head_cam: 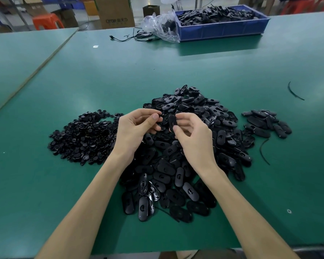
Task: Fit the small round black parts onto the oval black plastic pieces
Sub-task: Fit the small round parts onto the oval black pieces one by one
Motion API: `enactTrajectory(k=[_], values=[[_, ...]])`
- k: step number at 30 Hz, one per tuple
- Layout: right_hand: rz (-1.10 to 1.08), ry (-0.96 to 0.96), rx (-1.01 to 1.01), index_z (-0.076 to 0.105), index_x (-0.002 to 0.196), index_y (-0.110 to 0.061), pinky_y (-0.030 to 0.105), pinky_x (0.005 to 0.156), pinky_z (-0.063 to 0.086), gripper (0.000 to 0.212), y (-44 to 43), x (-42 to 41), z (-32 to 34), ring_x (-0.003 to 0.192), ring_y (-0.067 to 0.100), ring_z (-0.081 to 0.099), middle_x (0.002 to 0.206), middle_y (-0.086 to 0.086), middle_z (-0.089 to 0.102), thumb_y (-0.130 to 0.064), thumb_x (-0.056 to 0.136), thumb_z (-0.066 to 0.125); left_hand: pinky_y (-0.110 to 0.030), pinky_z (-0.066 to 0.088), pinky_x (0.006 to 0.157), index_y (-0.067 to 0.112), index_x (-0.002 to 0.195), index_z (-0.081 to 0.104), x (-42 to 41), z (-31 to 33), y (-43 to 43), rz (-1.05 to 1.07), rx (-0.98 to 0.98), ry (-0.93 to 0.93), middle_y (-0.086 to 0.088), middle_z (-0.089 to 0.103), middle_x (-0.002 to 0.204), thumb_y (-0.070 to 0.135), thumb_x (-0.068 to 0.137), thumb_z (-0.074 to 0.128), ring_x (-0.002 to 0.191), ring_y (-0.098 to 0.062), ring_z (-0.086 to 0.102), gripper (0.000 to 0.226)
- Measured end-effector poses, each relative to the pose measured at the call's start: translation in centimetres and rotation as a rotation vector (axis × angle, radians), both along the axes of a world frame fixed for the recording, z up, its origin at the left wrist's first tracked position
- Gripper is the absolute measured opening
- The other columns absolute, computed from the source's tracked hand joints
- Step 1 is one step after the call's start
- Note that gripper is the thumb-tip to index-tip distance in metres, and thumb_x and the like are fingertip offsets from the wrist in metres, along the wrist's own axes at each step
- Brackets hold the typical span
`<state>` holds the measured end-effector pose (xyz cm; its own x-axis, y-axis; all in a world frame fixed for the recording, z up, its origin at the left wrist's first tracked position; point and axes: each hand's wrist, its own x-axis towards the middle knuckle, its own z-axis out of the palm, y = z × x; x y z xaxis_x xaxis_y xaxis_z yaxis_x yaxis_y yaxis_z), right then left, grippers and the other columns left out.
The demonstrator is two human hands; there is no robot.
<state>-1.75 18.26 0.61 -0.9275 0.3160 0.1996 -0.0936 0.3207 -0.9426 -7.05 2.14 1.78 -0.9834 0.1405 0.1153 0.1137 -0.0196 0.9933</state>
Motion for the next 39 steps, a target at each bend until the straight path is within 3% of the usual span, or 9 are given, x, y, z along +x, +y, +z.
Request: enactTrajectory(k=[7, 15, 22, 26, 34, 39], values=[[0.002, -0.001, -0.030, 0.068, 0.124, -0.021, 0.013, 0.086, 0.055, 0.028, 0.0, 0.1, 0.0, 0.096, 0.002, 0.071, 0.105, -0.012, 0.072, -0.010, 0.099, 0.070, -0.023, 0.057, 0.068, 0.004, 0.106, 0.075, 0.0, 0.0, 0.0, -0.018, -0.008, -0.005, -0.010, 0.079, 0.092, 0.009, 0.096, 0.071, 0.070, -0.015, 0.070, 0.011], [0.007, 0.024, -0.104, 0.072, 0.127, -0.026, 0.036, 0.087, 0.063, 0.035, 0.0, 0.1, 0.1, 0.095, 0.012, 0.075, 0.106, -0.003, 0.075, -0.007, 0.098, 0.071, -0.024, 0.057, 0.069, 0.007, 0.102, 0.074, 0.3, 0.0, 0.4, -0.053, -0.040, 0.003, -0.007, 0.078, 0.089, 0.011, 0.095, 0.074, 0.071, -0.018, 0.068, 0.009], [0.004, 0.060, -0.178, 0.071, 0.128, -0.021, 0.034, 0.076, 0.066, 0.035, 0.1, 0.2, 0.0, 0.089, 0.012, 0.078, 0.102, -0.002, 0.074, -0.004, 0.098, 0.071, -0.025, 0.055, 0.067, 0.007, 0.099, 0.076, 0.4, -0.1, 0.6, -0.057, -0.063, 0.002, -0.004, 0.072, 0.080, 0.011, 0.093, 0.076, 0.068, -0.017, 0.065, 0.008], [-0.005, 0.066, -0.221, 0.071, 0.124, -0.018, 0.036, 0.080, 0.066, 0.030, 0.1, 0.0, 0.0, 0.087, 0.015, 0.079, 0.102, 0.004, 0.075, -0.002, 0.098, 0.069, -0.024, 0.052, 0.062, 0.008, 0.098, 0.078, 0.3, -0.2, 0.7, -0.061, -0.101, 0.010, -0.003, 0.072, 0.076, 0.016, 0.093, 0.077, 0.066, -0.014, 0.064, 0.010], [-0.022, 0.080, -0.187, 0.072, 0.114, -0.025, 0.038, 0.077, 0.066, 0.024, 0.1, 0.0, -0.1, 0.086, 0.014, 0.078, 0.096, -0.003, 0.076, -0.010, 0.096, 0.075, -0.016, 0.045, 0.053, 0.012, 0.092, 0.078, 0.3, -0.6, 0.9, -0.057, -0.173, 0.025, 0.005, 0.072, 0.067, 0.023, 0.092, 0.078, 0.056, -0.004, 0.061, 0.011], [0.009, 0.075, -0.198, 0.072, 0.109, -0.022, 0.043, 0.085, 0.064, 0.021, 0.1, 0.0, -0.1, 0.087, 0.015, 0.077, 0.095, -0.002, 0.078, -0.009, 0.094, 0.076, -0.017, 0.045, 0.053, 0.016, 0.090, 0.080, 0.3, -0.5, 0.9, -0.050, -0.182, 0.024, 0.003, 0.073, 0.071, 0.026, 0.091, 0.079, 0.058, -0.008, 0.062, 0.010]])
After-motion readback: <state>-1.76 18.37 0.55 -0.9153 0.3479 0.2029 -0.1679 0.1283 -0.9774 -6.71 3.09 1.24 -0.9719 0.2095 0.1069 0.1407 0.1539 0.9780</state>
